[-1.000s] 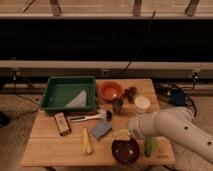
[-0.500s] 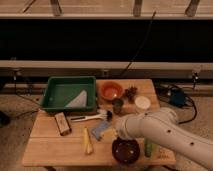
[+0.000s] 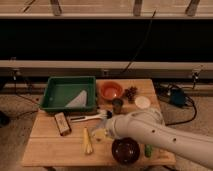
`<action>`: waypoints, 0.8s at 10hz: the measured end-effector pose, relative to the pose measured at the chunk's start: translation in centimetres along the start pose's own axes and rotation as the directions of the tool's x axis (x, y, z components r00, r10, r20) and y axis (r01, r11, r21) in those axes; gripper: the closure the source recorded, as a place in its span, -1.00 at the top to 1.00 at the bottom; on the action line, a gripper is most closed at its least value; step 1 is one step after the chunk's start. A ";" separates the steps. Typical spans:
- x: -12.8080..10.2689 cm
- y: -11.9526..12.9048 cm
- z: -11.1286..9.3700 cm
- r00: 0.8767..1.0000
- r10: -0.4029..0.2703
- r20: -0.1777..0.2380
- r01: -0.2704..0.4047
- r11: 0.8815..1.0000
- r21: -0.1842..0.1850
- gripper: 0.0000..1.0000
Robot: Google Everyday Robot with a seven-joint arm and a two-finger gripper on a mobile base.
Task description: Place banana in paper cup
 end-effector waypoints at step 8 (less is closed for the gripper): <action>4.9 0.8 2.9 0.997 0.061 -0.056 -0.061 0.998 -0.003 0.30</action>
